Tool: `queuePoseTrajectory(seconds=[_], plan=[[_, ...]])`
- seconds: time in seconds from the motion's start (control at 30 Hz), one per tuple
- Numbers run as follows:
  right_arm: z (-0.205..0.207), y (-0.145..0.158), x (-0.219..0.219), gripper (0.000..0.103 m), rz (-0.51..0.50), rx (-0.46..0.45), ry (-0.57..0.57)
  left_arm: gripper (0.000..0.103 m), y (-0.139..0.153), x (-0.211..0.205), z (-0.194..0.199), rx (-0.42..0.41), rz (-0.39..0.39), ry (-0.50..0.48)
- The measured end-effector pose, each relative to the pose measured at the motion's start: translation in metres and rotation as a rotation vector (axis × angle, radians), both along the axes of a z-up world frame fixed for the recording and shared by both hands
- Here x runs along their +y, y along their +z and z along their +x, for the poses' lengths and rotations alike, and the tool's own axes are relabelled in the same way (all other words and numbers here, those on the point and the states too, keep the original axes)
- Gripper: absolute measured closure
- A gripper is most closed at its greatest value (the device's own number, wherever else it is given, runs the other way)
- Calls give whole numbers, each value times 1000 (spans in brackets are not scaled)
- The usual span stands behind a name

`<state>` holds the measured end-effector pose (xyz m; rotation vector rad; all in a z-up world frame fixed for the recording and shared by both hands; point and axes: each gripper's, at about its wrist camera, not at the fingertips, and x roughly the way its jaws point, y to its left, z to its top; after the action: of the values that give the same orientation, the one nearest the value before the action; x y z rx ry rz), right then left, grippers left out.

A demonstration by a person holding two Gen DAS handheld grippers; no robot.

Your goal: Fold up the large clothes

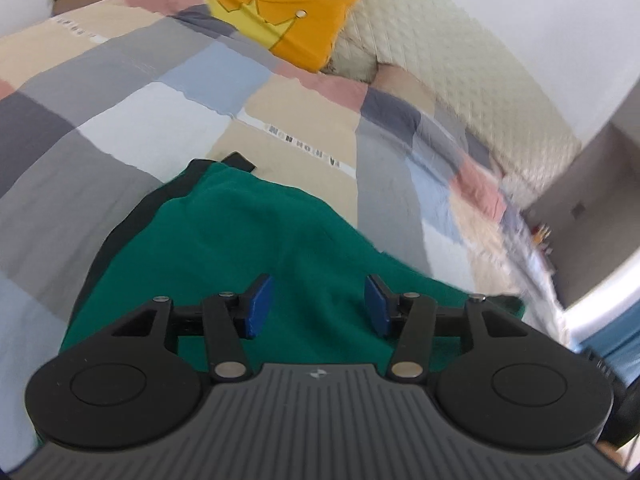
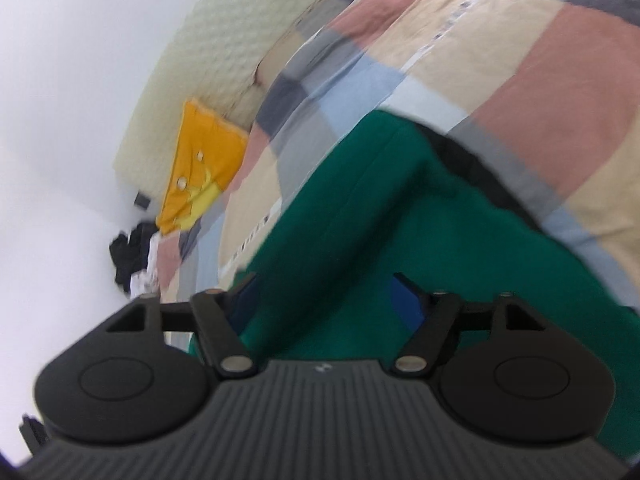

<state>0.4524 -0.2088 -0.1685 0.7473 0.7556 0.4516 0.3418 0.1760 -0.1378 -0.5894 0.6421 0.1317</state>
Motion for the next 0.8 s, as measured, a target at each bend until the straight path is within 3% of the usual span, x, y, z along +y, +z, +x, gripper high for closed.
queuePoseTrajectory(seconds=[0.13,0.5,0.73,0.8], plan=[[23,-6,24,34,-33,7,55,46,-13,-10,9,18,91,-13],[76,-31,89,36,-420,-116,120,47,-42,-5,25,43,193,17],[78,-34,96,35,-466,-139,112,44,-47,-6,32,46,228,19],[76,-35,98,39,-481,-146,118,43,-47,-7,35,47,241,20]])
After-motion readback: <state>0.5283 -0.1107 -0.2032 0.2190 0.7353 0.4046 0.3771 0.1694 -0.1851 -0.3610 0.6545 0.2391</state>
